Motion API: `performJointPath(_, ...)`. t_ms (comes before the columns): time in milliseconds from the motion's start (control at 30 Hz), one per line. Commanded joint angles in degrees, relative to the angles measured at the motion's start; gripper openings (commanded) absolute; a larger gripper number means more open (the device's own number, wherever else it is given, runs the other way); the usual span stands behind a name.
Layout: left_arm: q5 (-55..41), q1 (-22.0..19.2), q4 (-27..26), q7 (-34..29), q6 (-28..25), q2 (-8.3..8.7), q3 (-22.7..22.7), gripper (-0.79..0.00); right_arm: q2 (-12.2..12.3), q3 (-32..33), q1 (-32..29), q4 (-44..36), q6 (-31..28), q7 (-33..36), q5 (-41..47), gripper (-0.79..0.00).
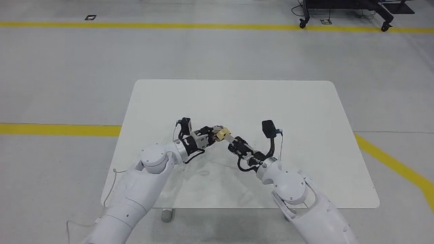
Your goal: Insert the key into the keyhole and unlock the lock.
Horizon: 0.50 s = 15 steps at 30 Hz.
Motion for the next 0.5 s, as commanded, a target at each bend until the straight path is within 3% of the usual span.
performJointPath(0, -0.35, 0.14, -0.05, 0.33, -0.16, 0.0, -0.27, -0.785, 0.0, 0.0, 0.0, 0.0, 0.01, -0.02, 0.0, 0.0)
performJointPath(233, -0.65, 0.83, -0.81, 1.24, -2.47, 0.03, -1.17, -0.785, 0.0, 0.0, 0.0, 0.0, 0.01, -0.02, 0.0, 0.0)
performJointPath(400, -0.85, 1.76, -1.89, 0.18, -6.03, 0.16, -1.97, -0.785, -0.27, 4.52, -0.95, 1.04, -6.19, 11.95, 24.98, 0.0)
performJointPath(467, -1.13, 2.02, -2.0, -0.44, -6.41, 0.23, -2.27, -0.785, -0.17, 6.01, -0.73, 2.65, -6.47, 16.66, 30.99, -0.132)
